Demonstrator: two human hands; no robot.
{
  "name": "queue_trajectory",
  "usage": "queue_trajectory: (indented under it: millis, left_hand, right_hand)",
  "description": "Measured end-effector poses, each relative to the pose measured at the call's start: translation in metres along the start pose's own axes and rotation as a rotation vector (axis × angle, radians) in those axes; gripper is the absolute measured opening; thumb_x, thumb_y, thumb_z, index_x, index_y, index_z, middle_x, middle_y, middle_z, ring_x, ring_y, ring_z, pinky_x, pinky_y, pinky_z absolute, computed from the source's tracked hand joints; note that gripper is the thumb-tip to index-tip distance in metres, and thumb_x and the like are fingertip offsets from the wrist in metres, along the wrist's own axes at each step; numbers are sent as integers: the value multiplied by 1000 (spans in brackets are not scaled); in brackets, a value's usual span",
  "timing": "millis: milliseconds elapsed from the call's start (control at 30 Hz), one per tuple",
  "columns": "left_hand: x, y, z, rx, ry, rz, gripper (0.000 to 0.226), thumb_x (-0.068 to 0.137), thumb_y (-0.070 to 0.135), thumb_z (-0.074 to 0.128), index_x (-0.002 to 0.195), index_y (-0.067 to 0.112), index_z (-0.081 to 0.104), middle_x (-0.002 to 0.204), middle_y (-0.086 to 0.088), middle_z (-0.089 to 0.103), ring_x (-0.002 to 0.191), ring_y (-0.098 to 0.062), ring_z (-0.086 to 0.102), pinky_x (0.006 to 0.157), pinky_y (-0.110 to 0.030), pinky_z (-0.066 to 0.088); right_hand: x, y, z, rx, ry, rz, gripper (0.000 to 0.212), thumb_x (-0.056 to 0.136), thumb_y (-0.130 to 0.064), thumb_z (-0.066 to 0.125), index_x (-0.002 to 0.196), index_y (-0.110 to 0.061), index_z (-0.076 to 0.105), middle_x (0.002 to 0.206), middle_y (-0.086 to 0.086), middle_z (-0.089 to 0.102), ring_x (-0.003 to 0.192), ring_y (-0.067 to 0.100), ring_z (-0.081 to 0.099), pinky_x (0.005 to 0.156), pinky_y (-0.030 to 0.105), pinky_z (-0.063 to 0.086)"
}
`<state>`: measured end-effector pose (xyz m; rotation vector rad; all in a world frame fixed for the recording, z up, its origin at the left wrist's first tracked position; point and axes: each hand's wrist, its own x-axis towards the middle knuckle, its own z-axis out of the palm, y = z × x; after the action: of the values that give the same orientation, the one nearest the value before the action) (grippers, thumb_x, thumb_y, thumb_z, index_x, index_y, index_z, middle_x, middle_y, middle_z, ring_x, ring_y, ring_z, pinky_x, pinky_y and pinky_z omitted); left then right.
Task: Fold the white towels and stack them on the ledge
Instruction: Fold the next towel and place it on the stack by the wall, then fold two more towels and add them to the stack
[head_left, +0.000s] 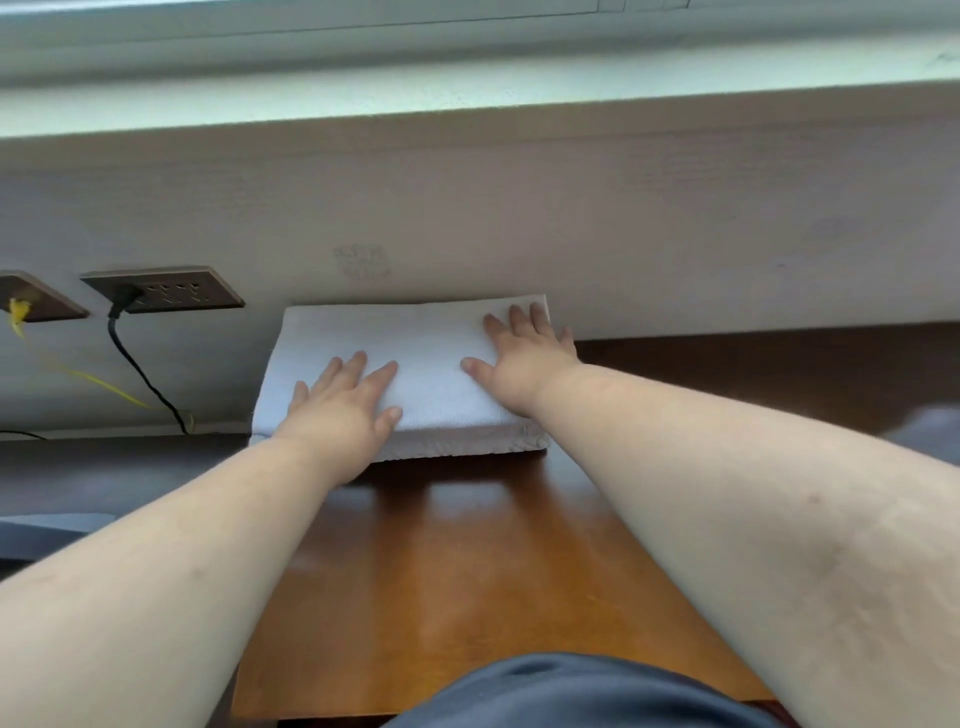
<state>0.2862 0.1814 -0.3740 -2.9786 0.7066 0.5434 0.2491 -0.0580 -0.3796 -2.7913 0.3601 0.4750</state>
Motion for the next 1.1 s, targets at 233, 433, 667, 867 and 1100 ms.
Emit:
queue_trajectory:
  millis: [233, 433, 667, 867, 1100]
  left_hand:
    - [6, 24, -42, -119, -52, -10, 66, 94, 55, 46, 152, 36, 22, 162, -3, 15, 145, -26, 21, 115, -42, 25]
    - [-12, 73, -79, -297, 159, 160, 58, 94, 49, 48, 147, 28, 34, 154, 4, 33, 141, -15, 29, 111, -35, 29]
    - [-36, 161, -117, -276, 249, 394, 56, 93, 49, 51, 144, 32, 39, 149, 9, 41, 138, -9, 32, 110, -32, 29]
    - [-75, 288, -160, -214, 268, 585, 54, 91, 51, 53, 141, 36, 42, 147, 8, 43, 135, -13, 40, 107, -32, 33]
    - [-158, 465, -178, -187, 314, 775, 48, 90, 58, 51, 134, 40, 49, 139, 7, 52, 125, -16, 52, 101, -32, 40]
  right_hand:
    - [-23, -18, -40, 22, 182, -111, 72, 93, -66, 38, 151, -24, 35, 161, 5, 25, 149, 30, 12, 119, 57, 13]
    - [-72, -5, -89, 219, 166, -109, 74, 94, -65, 43, 153, -22, 33, 154, 1, 41, 152, 25, 14, 118, 46, 26]
    - [-159, 75, -128, 276, 255, 23, 74, 93, -64, 47, 152, -21, 35, 151, 3, 45, 149, 25, 19, 117, 44, 27]
    - [-272, 196, -156, 319, 434, 255, 71, 92, -65, 47, 149, -22, 41, 151, 1, 45, 141, 22, 35, 115, 43, 33]
    - [-421, 330, -184, 339, 591, 495, 67, 93, -64, 48, 146, -23, 45, 147, 3, 48, 135, 24, 44, 111, 39, 37]
